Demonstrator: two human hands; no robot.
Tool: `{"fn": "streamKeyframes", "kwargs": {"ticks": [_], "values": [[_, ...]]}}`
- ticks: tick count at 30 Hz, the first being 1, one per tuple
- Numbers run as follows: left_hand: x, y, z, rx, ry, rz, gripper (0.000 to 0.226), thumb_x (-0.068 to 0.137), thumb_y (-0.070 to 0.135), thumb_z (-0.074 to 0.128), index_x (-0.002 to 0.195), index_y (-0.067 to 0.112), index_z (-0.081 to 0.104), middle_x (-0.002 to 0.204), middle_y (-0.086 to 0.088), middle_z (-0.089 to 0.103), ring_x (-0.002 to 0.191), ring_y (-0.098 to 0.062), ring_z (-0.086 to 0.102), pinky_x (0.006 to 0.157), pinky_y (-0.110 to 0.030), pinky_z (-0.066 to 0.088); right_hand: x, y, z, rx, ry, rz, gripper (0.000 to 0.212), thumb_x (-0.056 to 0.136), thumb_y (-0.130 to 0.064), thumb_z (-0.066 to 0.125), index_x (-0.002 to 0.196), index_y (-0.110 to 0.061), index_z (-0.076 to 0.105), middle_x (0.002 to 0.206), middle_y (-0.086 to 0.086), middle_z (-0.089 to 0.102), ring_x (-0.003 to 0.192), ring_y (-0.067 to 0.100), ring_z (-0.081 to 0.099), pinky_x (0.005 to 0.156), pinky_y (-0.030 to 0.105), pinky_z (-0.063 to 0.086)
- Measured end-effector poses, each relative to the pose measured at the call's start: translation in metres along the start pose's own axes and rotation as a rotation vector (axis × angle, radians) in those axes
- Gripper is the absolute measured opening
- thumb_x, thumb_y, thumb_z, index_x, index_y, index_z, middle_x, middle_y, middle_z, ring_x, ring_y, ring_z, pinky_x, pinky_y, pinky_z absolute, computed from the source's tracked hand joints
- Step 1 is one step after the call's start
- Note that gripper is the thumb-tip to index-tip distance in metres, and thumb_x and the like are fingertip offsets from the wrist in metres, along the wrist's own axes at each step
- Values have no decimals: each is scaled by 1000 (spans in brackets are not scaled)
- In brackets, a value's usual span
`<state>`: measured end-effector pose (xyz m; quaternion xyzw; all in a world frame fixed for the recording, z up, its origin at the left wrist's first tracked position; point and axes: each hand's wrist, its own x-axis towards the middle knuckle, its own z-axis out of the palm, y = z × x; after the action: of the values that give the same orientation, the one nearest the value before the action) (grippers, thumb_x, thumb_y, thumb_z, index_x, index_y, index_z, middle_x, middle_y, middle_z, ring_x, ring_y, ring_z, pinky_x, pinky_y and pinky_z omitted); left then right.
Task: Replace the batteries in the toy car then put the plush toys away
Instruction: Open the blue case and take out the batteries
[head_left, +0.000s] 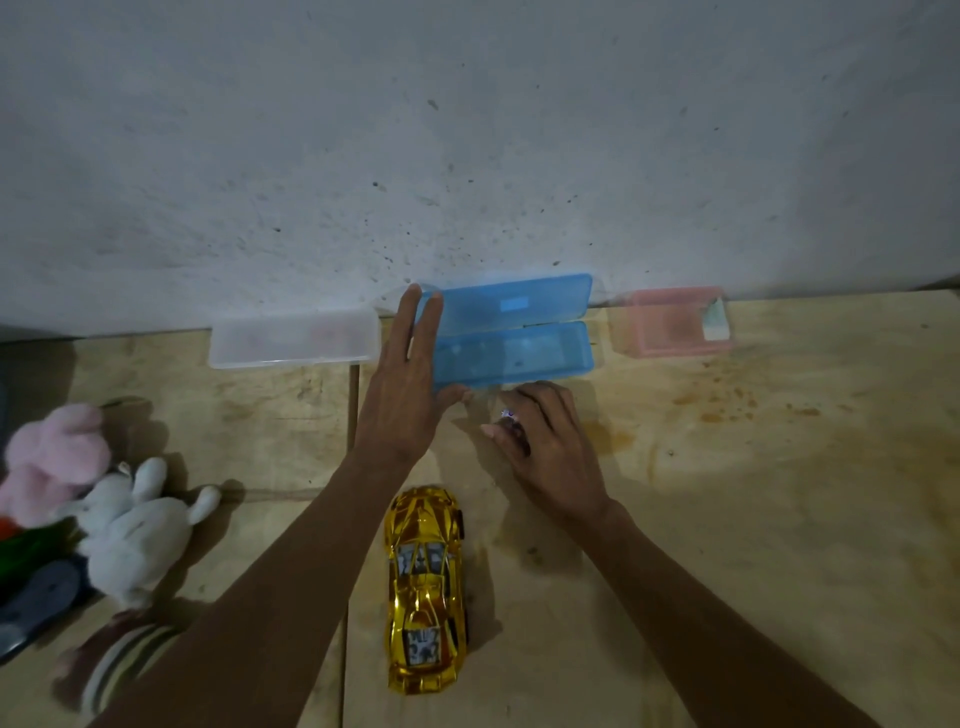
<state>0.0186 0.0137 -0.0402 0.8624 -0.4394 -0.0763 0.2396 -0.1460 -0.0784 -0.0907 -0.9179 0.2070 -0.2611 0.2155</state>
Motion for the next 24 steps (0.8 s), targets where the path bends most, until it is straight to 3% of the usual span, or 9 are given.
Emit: {"fn": "streamKeyframes", "kwargs": {"ticks": [3,5,8,10,16,19,24], "values": [[2,1,0,-21,6,14,104,77,28,85,157,16,21,166,-8,13,142,-31,39,75,-35,57,26,-2,-23,-14,152,18,34,101,-31,55,110,-1,67,112,17,64,108,30,57,96,38,46],[7,0,-1,-20,11,29,105,75,25,87,156,18,22,166,-9,15,141,-33,40,75,-37,58,59,8,-38,-80,162,55,34,98,-27,59,122,-4,63,124,16,61,118,32,55,103,40,43],[12,4,-2,-9,30,52,104,75,23,88,154,23,21,162,-11,17,139,-35,41,81,-47,60,94,30,-62,-210,-7,64,54,90,-33,62,139,-12,50,135,9,54,128,31,46,106,43,38],[11,3,-2,21,27,44,101,75,20,88,153,24,25,158,-11,20,136,-35,44,80,-50,60,97,40,-67,-232,-126,43,64,84,-36,66,141,-14,46,132,7,54,124,31,46,101,44,41],[6,5,-1,202,15,82,71,71,12,88,134,11,56,137,-21,49,119,-40,56,60,-53,62,62,63,-57,-46,-223,2,51,79,-27,81,125,-13,64,118,6,60,110,26,51,84,42,55],[-1,2,0,238,6,98,53,74,18,86,123,8,67,132,-21,56,119,-42,56,61,-53,62,53,69,-49,14,-230,-30,45,79,-26,81,119,-10,70,123,9,63,116,30,55,91,43,53],[-4,-1,3,229,61,156,39,86,27,70,118,6,70,125,-21,61,113,-42,59,62,-50,62,54,73,-44,-5,-185,-61,37,86,-25,69,120,-9,71,129,12,65,126,38,54,99,43,51]]}}
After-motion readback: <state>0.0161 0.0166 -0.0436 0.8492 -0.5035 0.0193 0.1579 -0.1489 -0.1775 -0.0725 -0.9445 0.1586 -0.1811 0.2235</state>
